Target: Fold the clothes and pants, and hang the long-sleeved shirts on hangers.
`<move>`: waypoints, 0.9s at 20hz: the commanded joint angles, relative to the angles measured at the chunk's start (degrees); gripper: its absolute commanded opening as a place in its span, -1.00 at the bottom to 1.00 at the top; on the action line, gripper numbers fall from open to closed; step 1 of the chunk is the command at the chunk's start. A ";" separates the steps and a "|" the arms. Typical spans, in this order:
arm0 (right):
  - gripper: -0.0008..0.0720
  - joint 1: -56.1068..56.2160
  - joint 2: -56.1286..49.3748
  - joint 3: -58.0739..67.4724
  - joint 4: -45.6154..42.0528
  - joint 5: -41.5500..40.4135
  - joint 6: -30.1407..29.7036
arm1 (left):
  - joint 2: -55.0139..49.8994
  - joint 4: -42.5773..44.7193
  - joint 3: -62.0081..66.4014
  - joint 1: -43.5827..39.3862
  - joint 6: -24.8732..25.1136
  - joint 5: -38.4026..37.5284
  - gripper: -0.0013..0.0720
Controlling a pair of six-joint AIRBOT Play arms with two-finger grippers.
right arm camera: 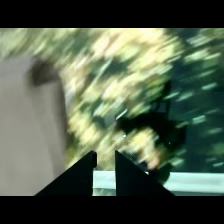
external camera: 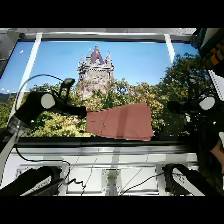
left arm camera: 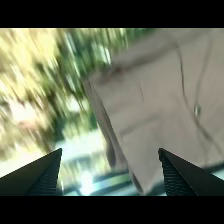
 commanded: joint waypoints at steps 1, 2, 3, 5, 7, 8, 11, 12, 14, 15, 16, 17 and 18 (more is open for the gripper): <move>-0.68 -7.23 -6.71 1.88 8.39 6.93 -6.86 | 1.14 1.07 2.25 1.11 -0.02 5.20 0.94; -0.68 -8.68 -9.49 1.88 14.36 11.89 -12.55 | 1.14 0.15 2.25 1.11 -0.02 6.12 0.94; -0.68 -9.77 -12.07 1.88 19.50 16.39 -17.33 | 1.14 -0.90 2.23 1.14 -0.02 6.75 0.94; 0.40 -9.94 -16.20 1.88 24.33 19.28 -19.74 | 1.14 -1.73 2.23 1.14 -0.02 6.99 0.94; 0.66 -8.68 -18.38 1.88 24.00 17.09 -19.71 | 1.14 -1.70 2.23 1.14 -0.02 6.99 0.94; 0.66 -8.17 -19.34 1.88 23.74 15.32 -19.50 | 1.14 -1.70 2.23 1.14 -0.02 6.99 0.94; 0.66 -7.48 -23.08 1.88 25.46 13.79 -18.71 | 1.11 -1.86 2.19 1.14 -0.02 6.99 0.94; 0.66 -6.91 -24.22 1.88 25.66 14.10 -18.73 | 1.11 -2.16 2.19 1.14 -0.02 6.99 0.94; 0.66 -4.81 -26.38 1.88 25.81 14.82 -19.87 | 1.11 -3.02 2.19 1.11 -0.02 7.02 0.94; 0.67 -3.48 -27.17 1.88 25.77 14.82 -20.59 | 1.11 -3.58 2.19 1.14 -0.02 7.02 0.94; 0.67 -1.99 -27.91 1.88 25.79 14.71 -21.53 | 1.11 -3.89 2.19 1.11 -0.02 7.02 0.94; 0.67 -0.74 -28.52 1.88 25.75 14.25 -21.84 | 1.11 -3.89 2.19 1.11 -0.02 6.99 0.94; 0.67 0.42 -29.05 1.88 25.79 13.49 -21.88 | 1.11 -3.87 2.19 1.14 -0.02 7.02 0.94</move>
